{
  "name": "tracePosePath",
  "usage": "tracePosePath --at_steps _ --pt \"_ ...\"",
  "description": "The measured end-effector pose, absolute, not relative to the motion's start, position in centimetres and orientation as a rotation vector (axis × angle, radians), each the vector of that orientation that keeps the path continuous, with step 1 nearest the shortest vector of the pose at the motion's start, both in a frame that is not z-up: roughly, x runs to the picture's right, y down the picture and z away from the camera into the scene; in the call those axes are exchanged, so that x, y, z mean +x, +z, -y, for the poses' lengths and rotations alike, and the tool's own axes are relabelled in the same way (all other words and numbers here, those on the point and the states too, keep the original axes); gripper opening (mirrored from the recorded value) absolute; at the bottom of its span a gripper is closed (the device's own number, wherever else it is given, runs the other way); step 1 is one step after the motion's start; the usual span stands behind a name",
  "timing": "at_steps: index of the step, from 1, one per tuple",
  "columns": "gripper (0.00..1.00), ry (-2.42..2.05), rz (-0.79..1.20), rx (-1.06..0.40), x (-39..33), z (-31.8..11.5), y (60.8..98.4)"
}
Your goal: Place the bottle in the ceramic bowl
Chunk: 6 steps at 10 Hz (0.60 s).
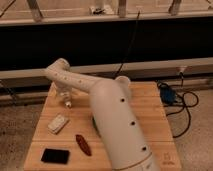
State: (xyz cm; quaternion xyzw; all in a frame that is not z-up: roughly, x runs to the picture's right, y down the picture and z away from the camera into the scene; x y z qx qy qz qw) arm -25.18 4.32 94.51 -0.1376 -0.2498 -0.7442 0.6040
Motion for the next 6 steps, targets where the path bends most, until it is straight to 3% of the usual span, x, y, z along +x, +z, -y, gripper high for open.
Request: tracePosePath --at_steps 2,6 --pt "0.69 -1.738 0.582 -0.299 -25.9 -4.2 96.1" --pt "0.26 -1.752 0.592 -0.289 -26.8 -4.4 97.2"
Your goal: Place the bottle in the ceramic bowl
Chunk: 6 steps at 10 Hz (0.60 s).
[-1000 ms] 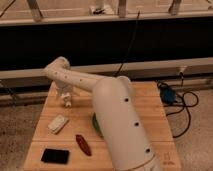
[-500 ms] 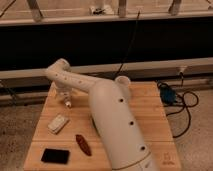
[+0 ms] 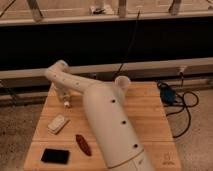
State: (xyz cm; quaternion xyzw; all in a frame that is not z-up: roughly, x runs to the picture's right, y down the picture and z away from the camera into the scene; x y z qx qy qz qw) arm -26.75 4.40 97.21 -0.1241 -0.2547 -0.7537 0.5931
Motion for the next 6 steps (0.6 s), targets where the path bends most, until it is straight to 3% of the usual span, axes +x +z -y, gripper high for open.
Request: tracePosePath --at_steps 1,3,6 --pt "0.13 -1.756 0.596 -0.286 -26.7 -4.3 97.2" --pt "0.00 -1.767 0.605 -0.290 -26.6 -4.4 96.9" --pt "0.00 -1.754 0.587 -0.279 -25.6 -2.5 94.7"
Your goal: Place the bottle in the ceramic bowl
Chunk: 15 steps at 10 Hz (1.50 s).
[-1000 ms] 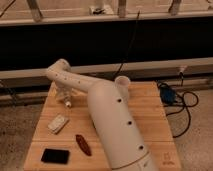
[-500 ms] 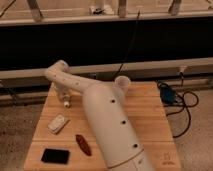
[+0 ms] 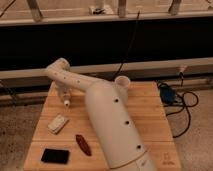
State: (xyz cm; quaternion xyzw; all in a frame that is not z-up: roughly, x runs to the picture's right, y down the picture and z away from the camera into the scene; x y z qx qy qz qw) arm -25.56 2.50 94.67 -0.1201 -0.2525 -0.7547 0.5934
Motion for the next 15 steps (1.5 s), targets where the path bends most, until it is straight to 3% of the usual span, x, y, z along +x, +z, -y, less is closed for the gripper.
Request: tracePosePath --at_steps 15 --pt "0.00 -1.678 0.594 -0.280 -20.2 -0.4 89.8"
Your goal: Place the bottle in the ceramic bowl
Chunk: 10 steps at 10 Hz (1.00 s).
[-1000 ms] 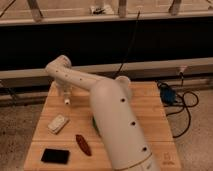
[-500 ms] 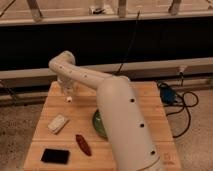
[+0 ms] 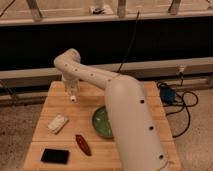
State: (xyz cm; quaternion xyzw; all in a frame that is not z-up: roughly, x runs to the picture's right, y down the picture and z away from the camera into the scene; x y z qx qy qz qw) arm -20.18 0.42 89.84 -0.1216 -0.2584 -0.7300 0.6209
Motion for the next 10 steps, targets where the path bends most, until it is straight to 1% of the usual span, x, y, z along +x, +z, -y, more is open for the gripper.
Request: tracePosePath --at_steps 6,10 --pt "0.00 -1.659 0.593 -0.279 -16.4 -0.9 88.4" --pt "0.00 -1.639 0.601 -0.279 -13.6 -1.9 87.3"
